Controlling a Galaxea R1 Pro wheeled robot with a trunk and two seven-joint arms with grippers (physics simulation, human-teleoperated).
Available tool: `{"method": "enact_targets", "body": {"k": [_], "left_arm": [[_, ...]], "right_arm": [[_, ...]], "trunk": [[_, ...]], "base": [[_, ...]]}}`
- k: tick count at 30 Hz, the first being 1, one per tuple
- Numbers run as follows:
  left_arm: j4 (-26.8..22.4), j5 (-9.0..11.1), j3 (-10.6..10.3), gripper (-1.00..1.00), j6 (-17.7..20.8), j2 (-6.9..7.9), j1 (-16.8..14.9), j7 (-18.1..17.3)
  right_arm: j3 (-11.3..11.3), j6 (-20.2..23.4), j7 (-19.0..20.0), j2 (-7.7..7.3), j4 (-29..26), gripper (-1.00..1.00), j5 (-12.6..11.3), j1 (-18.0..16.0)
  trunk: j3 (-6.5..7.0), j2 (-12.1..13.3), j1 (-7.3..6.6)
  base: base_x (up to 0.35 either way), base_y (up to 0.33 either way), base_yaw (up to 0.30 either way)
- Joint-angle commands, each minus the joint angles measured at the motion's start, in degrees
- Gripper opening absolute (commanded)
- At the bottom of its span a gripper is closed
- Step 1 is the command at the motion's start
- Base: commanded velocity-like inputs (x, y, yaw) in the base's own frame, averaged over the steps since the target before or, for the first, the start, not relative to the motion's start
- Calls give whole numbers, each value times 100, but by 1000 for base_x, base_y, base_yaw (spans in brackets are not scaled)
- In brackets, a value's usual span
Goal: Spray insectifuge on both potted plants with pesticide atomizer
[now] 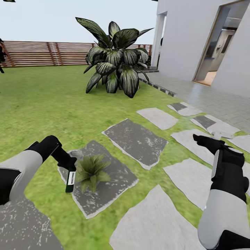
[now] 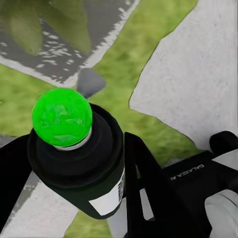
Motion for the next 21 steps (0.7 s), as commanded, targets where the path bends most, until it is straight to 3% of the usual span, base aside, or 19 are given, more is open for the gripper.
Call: {"method": "enact_targets", "body": {"k": [1,13,21], "left_arm": [[-12,-32,-15,-100,32,3,1,-47],[-15,-32,-43,-100,32,6,216,-23],[-20,-39,-43,-100,32,9,366,-23]], "right_arm": [[-8,20,54,2,-9,100,59,-6],[-8,20,54,2,-7,100,59,-6],[-8,20,54,2,-7,100,67,-6]], "trunk": [[-5,-2,2],[-25,-2,2],[-26,-2,2]], "base": [[285,148,-27],[48,21,-225],[0,0,-40]]}}
